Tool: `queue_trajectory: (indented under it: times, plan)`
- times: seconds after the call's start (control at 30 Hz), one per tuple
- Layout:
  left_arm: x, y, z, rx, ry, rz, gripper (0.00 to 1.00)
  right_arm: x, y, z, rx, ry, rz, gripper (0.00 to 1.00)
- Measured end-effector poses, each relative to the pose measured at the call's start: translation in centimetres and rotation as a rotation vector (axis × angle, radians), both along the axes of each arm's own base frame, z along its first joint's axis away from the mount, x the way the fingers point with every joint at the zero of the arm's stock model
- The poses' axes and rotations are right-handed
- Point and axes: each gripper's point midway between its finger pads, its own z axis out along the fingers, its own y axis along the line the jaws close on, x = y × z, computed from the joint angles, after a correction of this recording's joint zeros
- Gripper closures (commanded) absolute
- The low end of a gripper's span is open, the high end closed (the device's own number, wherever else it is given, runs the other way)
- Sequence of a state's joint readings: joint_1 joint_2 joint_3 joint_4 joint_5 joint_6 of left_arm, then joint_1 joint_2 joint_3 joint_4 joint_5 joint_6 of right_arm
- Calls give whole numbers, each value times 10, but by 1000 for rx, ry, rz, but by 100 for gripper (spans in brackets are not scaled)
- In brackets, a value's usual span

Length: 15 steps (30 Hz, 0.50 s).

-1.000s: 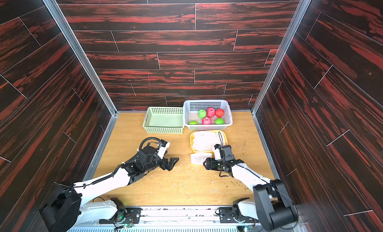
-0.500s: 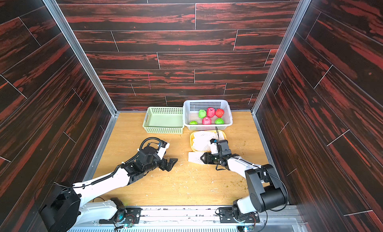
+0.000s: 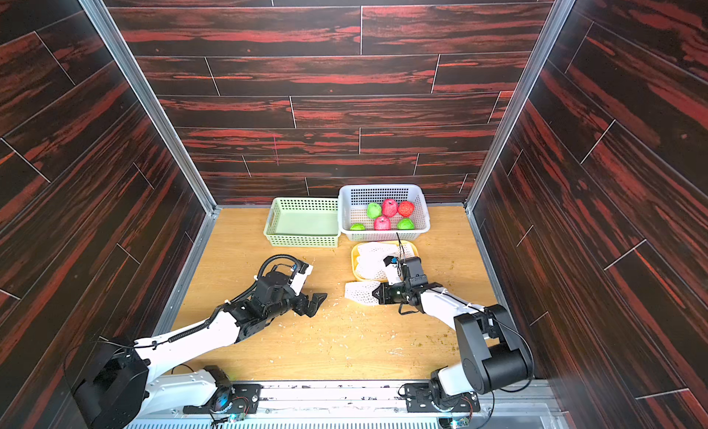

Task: Remove foam nets from apples
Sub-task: Pick up the foam net from the center of the board.

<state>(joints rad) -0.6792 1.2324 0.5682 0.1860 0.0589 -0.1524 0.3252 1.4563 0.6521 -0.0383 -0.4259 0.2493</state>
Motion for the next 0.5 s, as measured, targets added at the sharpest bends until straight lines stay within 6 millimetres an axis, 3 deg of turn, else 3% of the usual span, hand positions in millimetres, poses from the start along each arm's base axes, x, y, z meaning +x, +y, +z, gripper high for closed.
queue_trajectory:
  times: [0.2, 0.3, 0.43, 0.5]
  plan:
    - [2, 2, 1, 3, -7, 14, 0, 6, 8, 38, 26, -59, 34, 100]
    - [3, 4, 6, -2, -23, 24, 0, 12, 13, 75, 52, -122, 43, 100]
    - [5, 6, 19, -19, -59, 36, 0, 37, 17, 132, 107, -223, 36, 100]
    - [5, 7, 24, -26, -75, 41, 0, 50, 13, 151, 133, -247, 16, 100]
